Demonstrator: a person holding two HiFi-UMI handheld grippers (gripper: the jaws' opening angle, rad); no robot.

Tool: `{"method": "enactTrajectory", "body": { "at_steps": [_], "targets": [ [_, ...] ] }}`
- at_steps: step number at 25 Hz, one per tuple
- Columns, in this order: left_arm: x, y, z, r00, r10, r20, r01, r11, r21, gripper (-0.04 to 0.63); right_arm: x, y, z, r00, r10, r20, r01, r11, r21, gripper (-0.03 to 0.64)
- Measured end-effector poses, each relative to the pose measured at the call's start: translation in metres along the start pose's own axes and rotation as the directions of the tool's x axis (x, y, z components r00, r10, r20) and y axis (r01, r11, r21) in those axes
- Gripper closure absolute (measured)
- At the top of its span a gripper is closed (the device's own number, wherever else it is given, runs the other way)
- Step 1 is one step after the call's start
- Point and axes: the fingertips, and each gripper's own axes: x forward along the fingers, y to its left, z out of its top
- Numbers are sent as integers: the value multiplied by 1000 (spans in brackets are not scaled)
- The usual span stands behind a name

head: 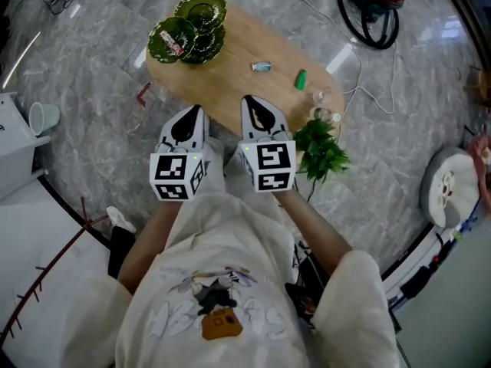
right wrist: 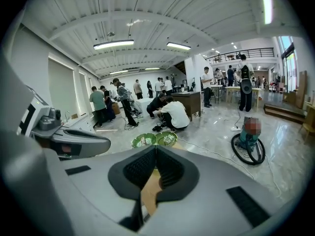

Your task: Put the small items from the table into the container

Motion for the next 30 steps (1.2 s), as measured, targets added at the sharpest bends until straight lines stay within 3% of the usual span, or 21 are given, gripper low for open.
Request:
{"method": "enactTrajectory", "body": {
  "at_steps": [6,11,17,30],
  "targets": [
    [19,-10,-18,998,-40,-47,40,999,-1,588,2,-35,-30,997,-71,-37,72,997,31,609],
    [51,-3,-32,994,-71,-87,70,997,-11,588,24,-45,-40,995,-78,-60,75,996,-48,606],
    [87,11,-43,984,-103,-146,100,995,-24,588,58,-66,-63,987,-94,-131,96,995,5,597],
    [149,27,-76,958,-171,-229,161,985,-61,588,122,-89,-107,967,-119,-224,136,989,64,510]
  ]
}}
